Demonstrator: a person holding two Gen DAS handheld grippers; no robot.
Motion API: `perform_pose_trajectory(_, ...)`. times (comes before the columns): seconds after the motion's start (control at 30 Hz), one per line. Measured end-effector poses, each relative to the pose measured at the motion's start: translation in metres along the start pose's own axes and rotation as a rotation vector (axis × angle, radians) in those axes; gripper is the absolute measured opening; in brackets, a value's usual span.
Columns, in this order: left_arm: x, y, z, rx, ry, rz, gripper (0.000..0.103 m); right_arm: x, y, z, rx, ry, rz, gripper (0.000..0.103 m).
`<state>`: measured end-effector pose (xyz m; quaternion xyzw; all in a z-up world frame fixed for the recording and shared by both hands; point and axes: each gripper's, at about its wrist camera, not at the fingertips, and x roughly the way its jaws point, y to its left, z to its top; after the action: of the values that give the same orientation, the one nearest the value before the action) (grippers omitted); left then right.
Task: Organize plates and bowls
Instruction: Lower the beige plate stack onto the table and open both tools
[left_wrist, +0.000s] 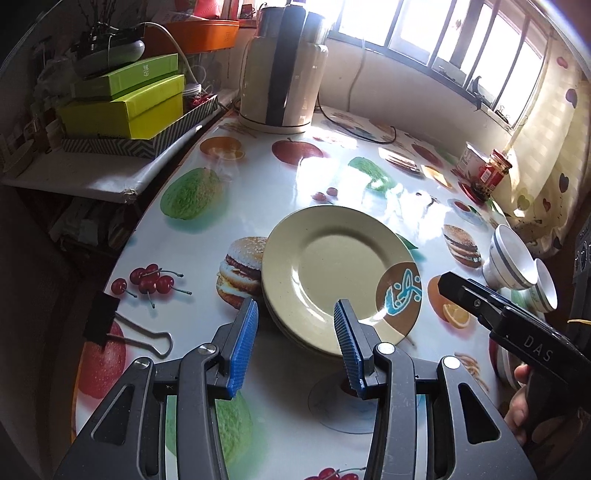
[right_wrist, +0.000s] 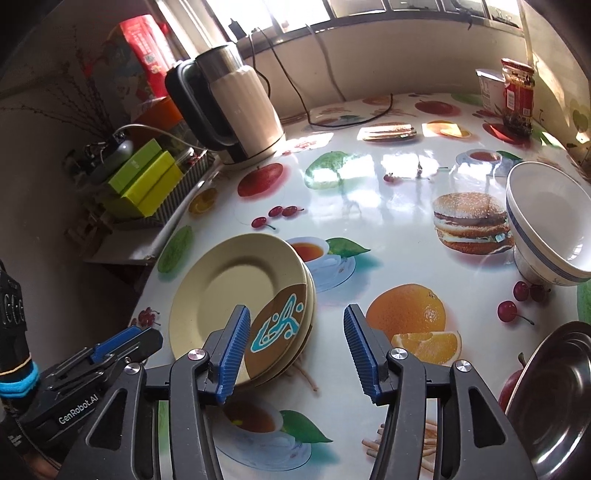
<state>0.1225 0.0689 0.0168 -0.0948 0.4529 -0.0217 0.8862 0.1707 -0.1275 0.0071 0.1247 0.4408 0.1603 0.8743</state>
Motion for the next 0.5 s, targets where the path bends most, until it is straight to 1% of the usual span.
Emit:
perform_pose_trajectory(0.1,-0.009,-0.007,-0.004,0.023,-0.024,0.030,0.044,-0.010,0.001,-0.004,-0.012,-0.018,-0.012,0.054)
perform_pose_trajectory(0.2,-0.016,-0.012,-0.007,0.029,-0.035,0.020,0.044,-0.020,0.001,-0.009,-0.023,-0.035,-0.033,0.054)
perform_pose_trajectory(0.37,-0.026,-0.028,-0.012,0.071,-0.069,0.033,0.044,-0.038,-0.003,-0.017,-0.028,-0.065,-0.065,0.055)
perform_pose_trajectory(0.5,-0.033,-0.041,-0.015,0.103,-0.096,0.021,0.044,-0.054,-0.009,-0.024,-0.021,-0.094,-0.087,0.058)
